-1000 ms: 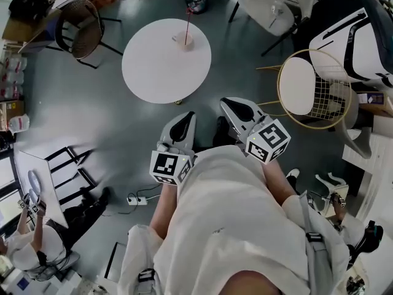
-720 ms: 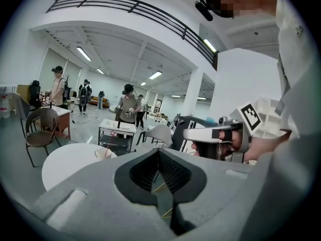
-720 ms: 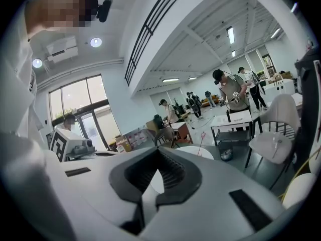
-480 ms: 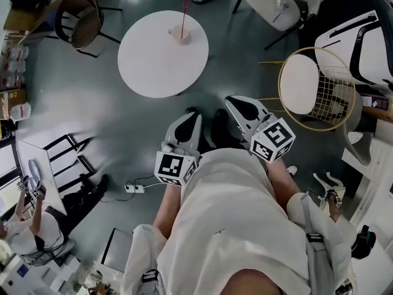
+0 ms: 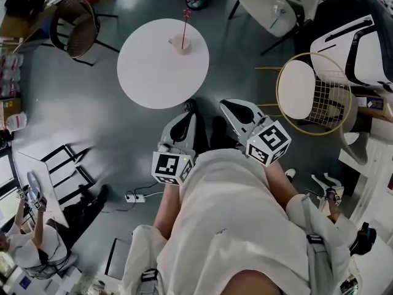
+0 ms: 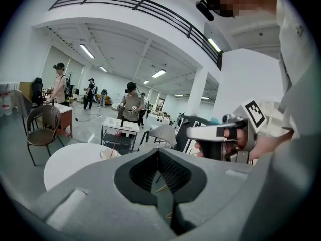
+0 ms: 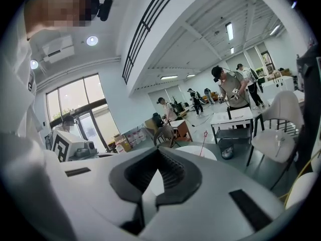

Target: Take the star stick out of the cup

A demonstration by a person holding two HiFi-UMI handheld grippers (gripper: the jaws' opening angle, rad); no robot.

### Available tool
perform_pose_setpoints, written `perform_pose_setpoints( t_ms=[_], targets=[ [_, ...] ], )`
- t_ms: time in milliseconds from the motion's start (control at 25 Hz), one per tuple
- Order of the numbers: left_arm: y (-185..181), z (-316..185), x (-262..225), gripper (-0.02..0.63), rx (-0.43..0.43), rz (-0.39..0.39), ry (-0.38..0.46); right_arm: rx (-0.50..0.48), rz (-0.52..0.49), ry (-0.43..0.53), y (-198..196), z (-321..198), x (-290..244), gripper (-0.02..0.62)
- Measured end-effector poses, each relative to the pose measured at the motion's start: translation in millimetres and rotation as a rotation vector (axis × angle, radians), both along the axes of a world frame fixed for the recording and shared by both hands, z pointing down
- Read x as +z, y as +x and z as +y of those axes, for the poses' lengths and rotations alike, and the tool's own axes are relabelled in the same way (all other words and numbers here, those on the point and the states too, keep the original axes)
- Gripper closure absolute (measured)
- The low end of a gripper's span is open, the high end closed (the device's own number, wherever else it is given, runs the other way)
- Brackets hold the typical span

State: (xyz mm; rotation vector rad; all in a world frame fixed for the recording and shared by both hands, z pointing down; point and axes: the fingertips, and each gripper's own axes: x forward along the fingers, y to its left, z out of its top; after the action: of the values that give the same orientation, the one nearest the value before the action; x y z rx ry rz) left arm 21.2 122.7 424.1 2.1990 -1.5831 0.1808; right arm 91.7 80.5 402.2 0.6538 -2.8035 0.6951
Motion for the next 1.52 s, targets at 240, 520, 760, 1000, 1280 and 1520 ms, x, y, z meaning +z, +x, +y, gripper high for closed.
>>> perform_pose_setpoints(
  t_ms=[240, 520, 760, 1000, 1280, 1520],
  targets=[
    [-21, -49, -12, 0.596, 0.059, -0.001, 0.044, 0.053, 0.011, 0.030, -18, -36, -13, 0.589],
    [-48, -91, -17, 0.595, 0.110, 0.006, 0.042, 0.073, 0.022, 0.033, -53, -68, -19, 0.589],
    [-77, -113, -11, 0.595, 0.156, 0.007, 0.004, 0.124, 0.041, 0.026, -81, -90, -20, 0.589],
    [-98, -132, 10, 0.595, 0.237, -0.010, -0.046, 0.219, 0.078, 0.007, -91, -101, -8, 0.589],
    [-119, -149, 33, 0.595, 0.269, -0.043, -0.129, 0.285, 0.105, -0.054, -100, -99, 6, 0.589],
    [-116, -154, 55, 0.595, 0.305, -0.018, -0.193, 0.307, 0.127, -0.095, -98, -91, 19, 0.589]
  ],
)
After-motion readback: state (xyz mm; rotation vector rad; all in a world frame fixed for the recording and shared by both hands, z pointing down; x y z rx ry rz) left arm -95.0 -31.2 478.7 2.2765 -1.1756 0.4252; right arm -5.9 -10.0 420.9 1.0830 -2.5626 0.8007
